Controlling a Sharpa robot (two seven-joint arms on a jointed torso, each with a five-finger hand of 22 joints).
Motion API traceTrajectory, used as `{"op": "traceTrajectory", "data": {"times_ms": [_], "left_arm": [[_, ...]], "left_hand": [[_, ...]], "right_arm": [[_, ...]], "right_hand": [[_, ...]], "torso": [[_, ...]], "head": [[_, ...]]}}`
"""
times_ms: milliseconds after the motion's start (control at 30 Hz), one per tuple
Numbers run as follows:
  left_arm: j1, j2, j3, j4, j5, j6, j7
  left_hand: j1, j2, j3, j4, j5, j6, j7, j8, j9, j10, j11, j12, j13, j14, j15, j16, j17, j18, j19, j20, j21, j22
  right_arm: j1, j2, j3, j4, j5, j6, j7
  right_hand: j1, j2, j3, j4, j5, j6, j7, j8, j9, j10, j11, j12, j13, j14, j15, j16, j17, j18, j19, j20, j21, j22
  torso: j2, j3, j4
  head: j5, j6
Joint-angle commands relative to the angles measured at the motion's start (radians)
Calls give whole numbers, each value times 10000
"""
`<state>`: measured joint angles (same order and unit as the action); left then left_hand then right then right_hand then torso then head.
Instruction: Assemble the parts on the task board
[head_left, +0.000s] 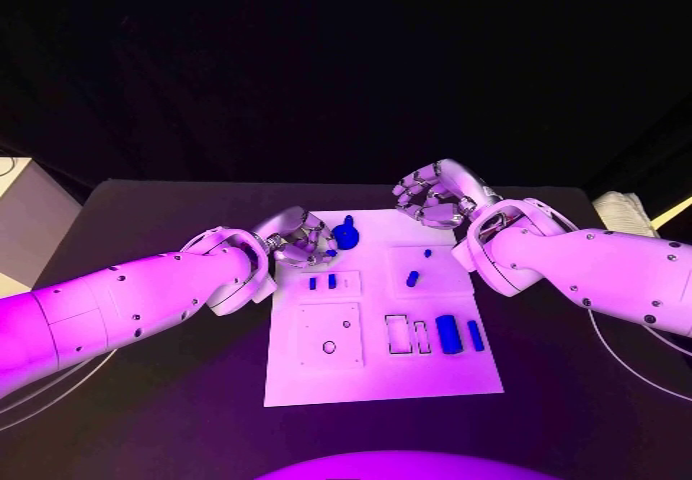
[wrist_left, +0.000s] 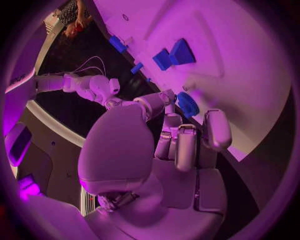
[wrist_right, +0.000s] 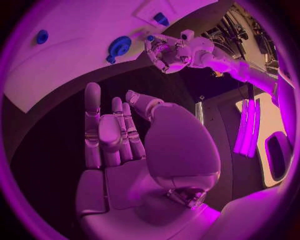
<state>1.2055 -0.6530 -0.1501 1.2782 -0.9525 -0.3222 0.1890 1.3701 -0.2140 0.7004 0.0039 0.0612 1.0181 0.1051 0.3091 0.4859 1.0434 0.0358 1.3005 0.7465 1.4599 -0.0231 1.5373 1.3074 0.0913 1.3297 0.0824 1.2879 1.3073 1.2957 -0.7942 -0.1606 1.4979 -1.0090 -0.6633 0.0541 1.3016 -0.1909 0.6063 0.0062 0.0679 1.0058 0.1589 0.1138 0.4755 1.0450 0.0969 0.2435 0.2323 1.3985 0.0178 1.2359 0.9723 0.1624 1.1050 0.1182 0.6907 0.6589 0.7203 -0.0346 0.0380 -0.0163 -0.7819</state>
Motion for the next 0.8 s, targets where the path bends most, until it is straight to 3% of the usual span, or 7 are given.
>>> {"op": "traceTrajectory", "data": {"times_ms": [33,800], "left_arm": [[-10,32,9,3,-230,405,-330],[-10,17,10,16,-407,547,-563]], "left_hand": [[-97,-2,-68,7,1,50,48,29,12,17,-18,-22,32,302,19,-28,929,-100,76,17,76,706],[-159,-2,-146,13,1,103,25,32,19,144,-36,60,231,339,4,-12,1010,-125,157,12,172,773]], "right_arm": [[4,-9,7,12,196,-147,277],[4,-36,7,10,204,-186,259]], "right_hand": [[29,-82,-10,57,50,-1,61,-43,13,45,36,-53,-26,-22,-4,24,42,196,-63,-15,-64,-5],[26,-80,-19,63,65,2,72,-48,16,79,41,-79,-76,15,-2,68,100,197,-44,-13,-62,2]], "torso": [[1,2,-4],[-1,-3,4]], "head": [[-9,-8],[-29,-27]]}}
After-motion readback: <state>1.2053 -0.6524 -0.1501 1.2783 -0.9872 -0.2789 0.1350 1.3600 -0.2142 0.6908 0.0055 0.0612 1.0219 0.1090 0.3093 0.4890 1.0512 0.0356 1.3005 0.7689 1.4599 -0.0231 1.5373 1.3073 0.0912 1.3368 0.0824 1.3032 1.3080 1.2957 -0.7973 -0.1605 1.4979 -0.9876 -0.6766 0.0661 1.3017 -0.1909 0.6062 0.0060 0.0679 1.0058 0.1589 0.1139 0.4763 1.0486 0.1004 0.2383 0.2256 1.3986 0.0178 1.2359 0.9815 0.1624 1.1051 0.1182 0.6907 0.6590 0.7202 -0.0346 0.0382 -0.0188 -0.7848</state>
